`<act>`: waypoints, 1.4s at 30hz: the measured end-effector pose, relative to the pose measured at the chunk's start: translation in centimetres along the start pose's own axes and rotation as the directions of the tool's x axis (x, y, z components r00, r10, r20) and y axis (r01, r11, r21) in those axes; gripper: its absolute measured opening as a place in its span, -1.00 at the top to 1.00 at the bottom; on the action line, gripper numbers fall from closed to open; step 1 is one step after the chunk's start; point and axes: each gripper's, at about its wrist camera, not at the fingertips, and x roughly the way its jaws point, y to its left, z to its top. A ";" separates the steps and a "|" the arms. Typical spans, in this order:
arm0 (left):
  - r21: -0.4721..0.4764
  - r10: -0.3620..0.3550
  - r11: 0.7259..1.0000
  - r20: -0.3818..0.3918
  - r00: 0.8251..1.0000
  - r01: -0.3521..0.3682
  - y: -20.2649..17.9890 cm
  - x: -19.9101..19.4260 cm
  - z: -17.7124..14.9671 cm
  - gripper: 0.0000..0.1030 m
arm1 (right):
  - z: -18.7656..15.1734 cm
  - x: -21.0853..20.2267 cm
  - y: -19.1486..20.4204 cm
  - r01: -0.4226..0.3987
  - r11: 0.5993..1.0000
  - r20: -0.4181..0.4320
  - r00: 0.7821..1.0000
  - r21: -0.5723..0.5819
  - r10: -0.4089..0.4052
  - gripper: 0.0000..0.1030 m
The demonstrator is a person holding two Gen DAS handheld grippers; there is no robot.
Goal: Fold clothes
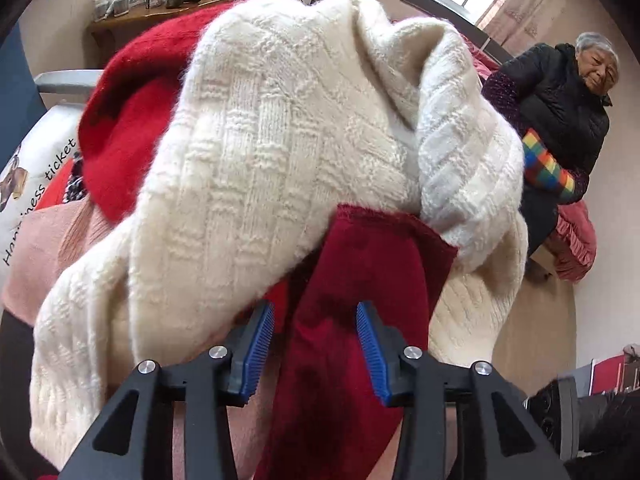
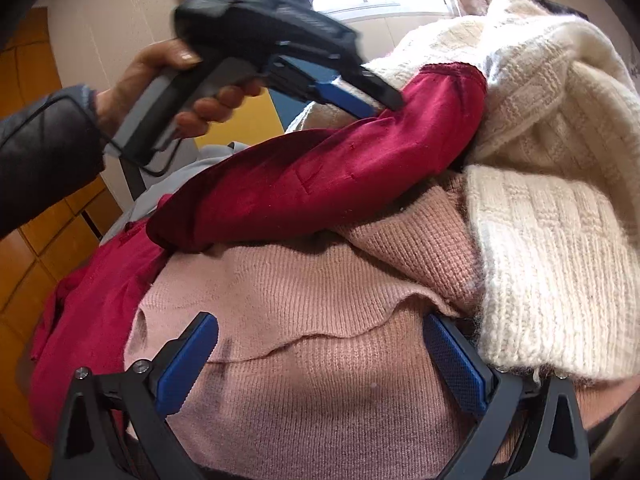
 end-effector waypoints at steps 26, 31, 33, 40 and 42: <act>-0.621 0.536 0.782 0.629 0.564 -0.052 6.4 -36.4 -21.5 0.82 | 2.8 4.8 4.5 0.124 0.989 -0.173 0.975 -0.082 -0.136 -1.00; -0.790 0.638 0.599 0.568 0.519 0.129 9.1 -34.8 -36.4 0.82 | 4.3 3.6 6.7 0.001 1.000 -0.133 0.991 -0.024 -0.004 -1.00; -0.839 0.676 0.508 0.528 0.514 0.194 10.4 -33.4 -41.6 0.82 | 4.4 3.9 8.1 -0.069 0.998 -0.145 0.987 -0.011 0.067 -1.00; -0.919 0.732 0.283 0.393 0.556 0.276 11.3 -27.3 -54.8 0.82 | 2.6 6.5 14.3 -0.191 0.981 -0.243 0.953 -0.017 0.182 -1.00; -0.935 0.726 0.233 0.350 0.592 0.267 11.6 -25.8 -57.1 0.82 | 2.4 7.4 16.1 -0.228 0.973 -0.268 0.940 -0.023 0.214 -1.00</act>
